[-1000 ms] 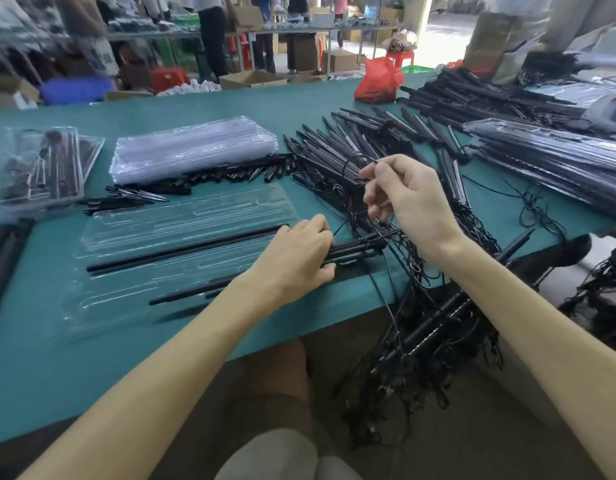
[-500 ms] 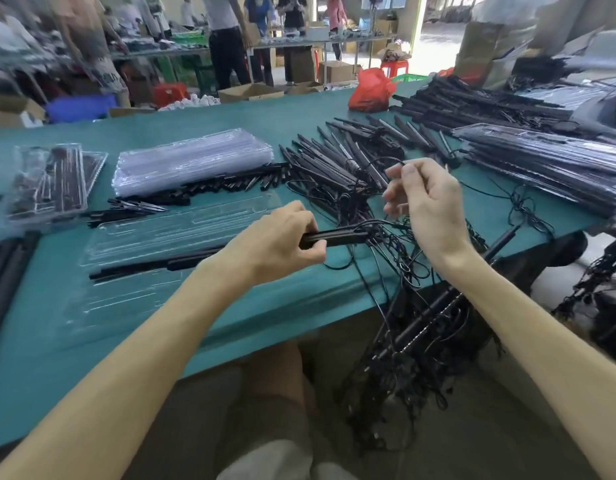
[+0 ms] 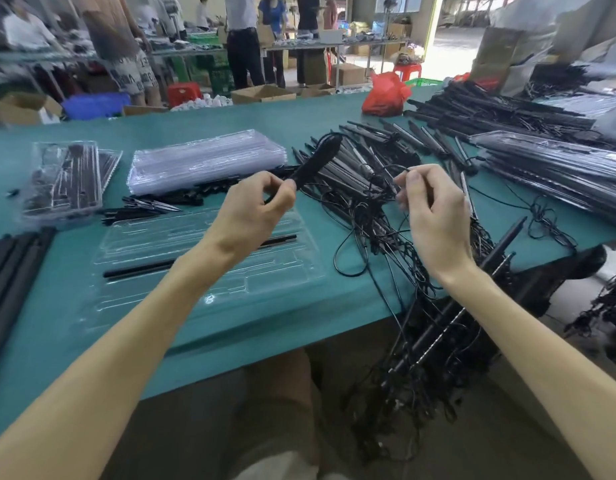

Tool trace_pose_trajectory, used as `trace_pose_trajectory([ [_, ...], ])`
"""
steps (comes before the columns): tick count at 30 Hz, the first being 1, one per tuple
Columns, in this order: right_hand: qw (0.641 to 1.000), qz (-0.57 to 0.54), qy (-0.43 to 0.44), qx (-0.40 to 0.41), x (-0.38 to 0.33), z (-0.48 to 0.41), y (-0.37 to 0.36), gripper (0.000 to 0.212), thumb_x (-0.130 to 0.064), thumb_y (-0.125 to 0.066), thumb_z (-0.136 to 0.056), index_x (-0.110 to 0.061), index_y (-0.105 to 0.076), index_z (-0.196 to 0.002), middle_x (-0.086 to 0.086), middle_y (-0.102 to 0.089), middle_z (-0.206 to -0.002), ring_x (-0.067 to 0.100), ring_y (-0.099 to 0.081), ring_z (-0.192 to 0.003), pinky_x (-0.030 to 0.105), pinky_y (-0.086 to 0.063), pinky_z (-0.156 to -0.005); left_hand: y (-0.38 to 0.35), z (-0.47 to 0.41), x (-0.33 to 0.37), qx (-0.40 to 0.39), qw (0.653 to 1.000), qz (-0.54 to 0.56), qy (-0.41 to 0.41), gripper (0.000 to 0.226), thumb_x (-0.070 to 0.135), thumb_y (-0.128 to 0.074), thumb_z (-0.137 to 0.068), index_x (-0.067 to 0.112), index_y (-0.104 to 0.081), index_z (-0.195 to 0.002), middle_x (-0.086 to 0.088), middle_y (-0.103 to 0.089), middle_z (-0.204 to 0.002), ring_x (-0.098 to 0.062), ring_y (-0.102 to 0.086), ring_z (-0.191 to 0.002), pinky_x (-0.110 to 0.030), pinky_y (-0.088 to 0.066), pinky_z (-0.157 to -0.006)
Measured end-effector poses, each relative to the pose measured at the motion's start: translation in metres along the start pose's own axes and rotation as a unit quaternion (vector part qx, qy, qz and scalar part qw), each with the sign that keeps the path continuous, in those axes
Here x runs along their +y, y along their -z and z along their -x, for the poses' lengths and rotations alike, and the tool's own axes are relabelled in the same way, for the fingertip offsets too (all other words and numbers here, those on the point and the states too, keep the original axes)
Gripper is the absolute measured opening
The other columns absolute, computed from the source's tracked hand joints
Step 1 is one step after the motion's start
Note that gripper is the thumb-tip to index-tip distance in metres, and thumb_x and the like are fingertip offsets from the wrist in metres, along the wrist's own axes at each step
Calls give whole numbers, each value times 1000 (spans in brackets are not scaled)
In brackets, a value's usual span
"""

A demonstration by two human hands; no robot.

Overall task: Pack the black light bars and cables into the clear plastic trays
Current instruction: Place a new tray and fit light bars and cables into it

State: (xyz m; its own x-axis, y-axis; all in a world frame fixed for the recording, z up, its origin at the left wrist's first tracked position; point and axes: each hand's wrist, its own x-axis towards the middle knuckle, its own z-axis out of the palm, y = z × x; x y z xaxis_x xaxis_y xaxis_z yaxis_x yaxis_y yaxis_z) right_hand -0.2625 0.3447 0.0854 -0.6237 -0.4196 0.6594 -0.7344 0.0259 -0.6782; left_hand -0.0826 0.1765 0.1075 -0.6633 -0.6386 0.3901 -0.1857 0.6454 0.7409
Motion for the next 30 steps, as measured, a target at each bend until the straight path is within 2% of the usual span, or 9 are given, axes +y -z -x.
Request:
trace_pose_trajectory([
  [3,997,-19,-32,-73,-1,4,-7,22,-20,-45,-107,-13,-65,-101,-6,-72,-81,4,-71,-76,30,-59,-76,2,1,13,-14,996,87,20,34,30,-49,-104,3,-64,-89,11,-49,-49,-10,-38,-40,-25,-32,-42],
  [6,990,-24,-59,-123,0,5,-13,20,-22,-47,-107,-13,-65,-102,-6,-75,-87,2,-72,-84,31,-58,-85,12,-2,25,-25,984,174,25,37,28,-45,-106,-3,-62,-95,-6,-56,-65,-10,-37,-40,-20,-29,-35],
  [8,988,-7,-66,-138,2,4,-14,19,-25,-50,-106,-14,-66,-104,-10,-75,-92,-5,-69,-85,26,-57,-82,18,-6,27,-40,975,214,43,35,28,-44,-106,-2,-61,-98,4,-61,-65,-8,-37,-39,-18,-27,-34],
  [12,992,35,-23,-117,1,-5,-11,20,-25,-52,-105,-11,-67,-105,-3,-71,-90,1,-59,-69,17,-44,-66,20,-9,22,-42,978,195,54,34,25,-42,-104,-1,-62,-95,8,-64,-64,-9,-38,-40,-19,-25,-35],
  [15,992,68,26,-101,-8,-27,-8,19,-19,-53,-104,-6,-66,-109,4,-67,-105,10,-56,-87,24,-46,-79,12,-5,15,-68,976,193,74,33,26,-43,-105,1,-62,-95,7,-59,-57,-10,-38,-39,-19,-25,-36],
  [19,993,49,62,-88,-24,-61,1,19,-16,-54,-102,-3,-65,-111,6,-66,-113,6,-57,-88,23,-50,-83,0,1,11,-99,979,165,74,29,33,-60,-100,5,-61,-93,-1,-46,-51,-12,-37,-39,-18,-28,-38],
  [22,986,79,92,-118,-23,-77,4,20,-18,-54,-102,-4,-67,-107,7,-64,-118,18,-58,-104,31,-49,-96,-11,0,15,-103,979,165,65,22,24,-68,-96,6,-55,-93,-4,-44,-58,-10,-39,-41,-18,-32,-38],
  [26,964,166,110,-176,-4,-91,7,23,-24,-53,-103,-5,-68,-106,7,-64,-114,17,-52,-106,24,-32,-90,-22,-3,19,-135,982,125,44,26,22,-60,-101,-3,-58,-97,7,-50,-46,-7,-39,-36,-19,-33,-36],
  [30,933,243,109,-242,23,-92,20,24,-28,-53,-103,-12,-60,-87,4,-62,-98,21,-53,-105,32,-38,-93,-24,-9,16,-81,988,124,48,29,22,-56,-102,-6,-60,-99,1,-54,-56,-9,-38,-37,-20,-33,-35],
])
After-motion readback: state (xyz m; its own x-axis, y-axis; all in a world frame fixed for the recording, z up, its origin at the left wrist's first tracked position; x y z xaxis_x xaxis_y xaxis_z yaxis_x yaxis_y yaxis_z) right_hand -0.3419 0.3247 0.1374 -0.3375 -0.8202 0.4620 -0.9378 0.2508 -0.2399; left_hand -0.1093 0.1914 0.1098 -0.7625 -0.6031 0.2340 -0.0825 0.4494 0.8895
